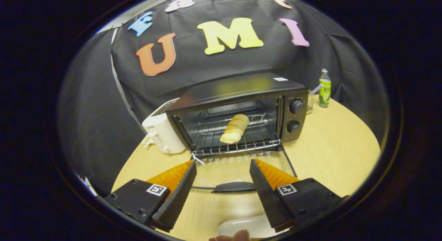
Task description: Open the toaster oven, put the food inside, and close the toaster oven door.
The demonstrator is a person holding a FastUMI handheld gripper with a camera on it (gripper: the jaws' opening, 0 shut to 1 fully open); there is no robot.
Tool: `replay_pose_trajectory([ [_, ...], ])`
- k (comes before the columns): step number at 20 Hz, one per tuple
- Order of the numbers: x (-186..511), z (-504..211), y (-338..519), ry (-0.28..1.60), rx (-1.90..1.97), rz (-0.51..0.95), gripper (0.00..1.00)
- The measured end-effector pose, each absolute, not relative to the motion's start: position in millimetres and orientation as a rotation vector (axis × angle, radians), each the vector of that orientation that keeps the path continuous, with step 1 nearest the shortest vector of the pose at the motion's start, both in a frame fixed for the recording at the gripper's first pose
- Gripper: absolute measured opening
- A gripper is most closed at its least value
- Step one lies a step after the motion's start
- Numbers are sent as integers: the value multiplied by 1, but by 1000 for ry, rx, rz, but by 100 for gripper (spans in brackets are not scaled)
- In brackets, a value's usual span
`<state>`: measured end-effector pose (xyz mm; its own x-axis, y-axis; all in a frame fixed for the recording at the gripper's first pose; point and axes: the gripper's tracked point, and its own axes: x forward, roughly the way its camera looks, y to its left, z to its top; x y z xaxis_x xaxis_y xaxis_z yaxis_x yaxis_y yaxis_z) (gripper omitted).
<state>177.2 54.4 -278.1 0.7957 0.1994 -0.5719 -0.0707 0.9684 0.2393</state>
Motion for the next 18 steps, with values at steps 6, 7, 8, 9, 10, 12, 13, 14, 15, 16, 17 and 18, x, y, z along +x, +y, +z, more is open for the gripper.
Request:
replay_pose_trajectory([
  [6,132,-321,48,711,135,158,100],
  [7,128,-331,46,732,133,155,100],
  [8,127,-341,45,753,130,150,100],
  [9,125,-351,44,779,117,143,100],
  [10,125,-359,42,800,102,135,100],
  [12,129,-371,37,827,68,118,100],
  [13,132,-375,35,831,59,111,100],
  [14,136,-378,32,834,49,102,100],
  [15,139,-382,31,838,34,94,100],
  [16,142,-385,30,842,26,90,100],
  [17,144,-389,30,851,23,93,100],
  [18,147,-392,32,856,18,94,100],
])
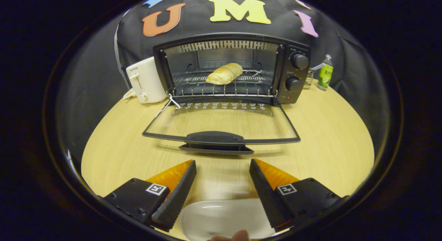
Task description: Open the toaster oven, put the food inside, and close the toaster oven door.
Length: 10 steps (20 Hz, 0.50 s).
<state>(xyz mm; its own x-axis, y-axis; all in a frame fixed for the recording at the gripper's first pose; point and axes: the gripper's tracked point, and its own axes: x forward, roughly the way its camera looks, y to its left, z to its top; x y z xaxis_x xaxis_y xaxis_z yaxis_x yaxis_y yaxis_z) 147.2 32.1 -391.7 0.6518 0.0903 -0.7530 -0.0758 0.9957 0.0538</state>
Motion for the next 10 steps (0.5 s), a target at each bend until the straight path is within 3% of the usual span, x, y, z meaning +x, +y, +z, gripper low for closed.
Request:
replay_pose_trajectory([
  [10,159,-386,31,860,58,67,100],
])
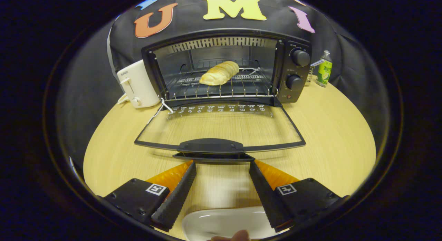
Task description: Open the toaster oven, put the food inside, and close the toaster oven door.
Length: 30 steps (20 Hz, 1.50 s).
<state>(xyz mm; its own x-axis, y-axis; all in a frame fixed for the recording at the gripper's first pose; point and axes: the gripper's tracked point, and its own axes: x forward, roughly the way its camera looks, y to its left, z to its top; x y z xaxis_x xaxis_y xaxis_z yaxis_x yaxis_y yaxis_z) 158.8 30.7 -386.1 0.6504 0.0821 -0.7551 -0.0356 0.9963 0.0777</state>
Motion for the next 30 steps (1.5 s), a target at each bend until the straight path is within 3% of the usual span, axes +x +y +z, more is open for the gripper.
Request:
replay_pose_trajectory([
  [15,217,-242,28,450,-10,55,100],
  [30,98,-40,-24,131,-16,-32,100],
])
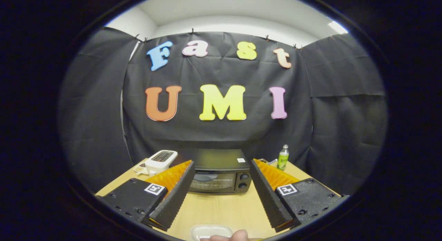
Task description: Open the toaster oven, put the food inside, and close the toaster oven door.
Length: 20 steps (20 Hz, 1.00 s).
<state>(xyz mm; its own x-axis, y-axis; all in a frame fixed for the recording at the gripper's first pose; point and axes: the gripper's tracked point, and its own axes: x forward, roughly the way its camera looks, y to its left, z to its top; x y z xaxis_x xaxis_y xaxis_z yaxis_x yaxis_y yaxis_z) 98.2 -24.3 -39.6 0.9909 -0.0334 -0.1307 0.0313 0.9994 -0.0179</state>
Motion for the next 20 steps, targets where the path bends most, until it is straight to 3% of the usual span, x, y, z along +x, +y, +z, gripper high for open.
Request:
replay_pose_trajectory([
  [8,31,-17,-15,73,-47,-21,100],
  [20,24,-31,-8,68,-32,-69,100],
])
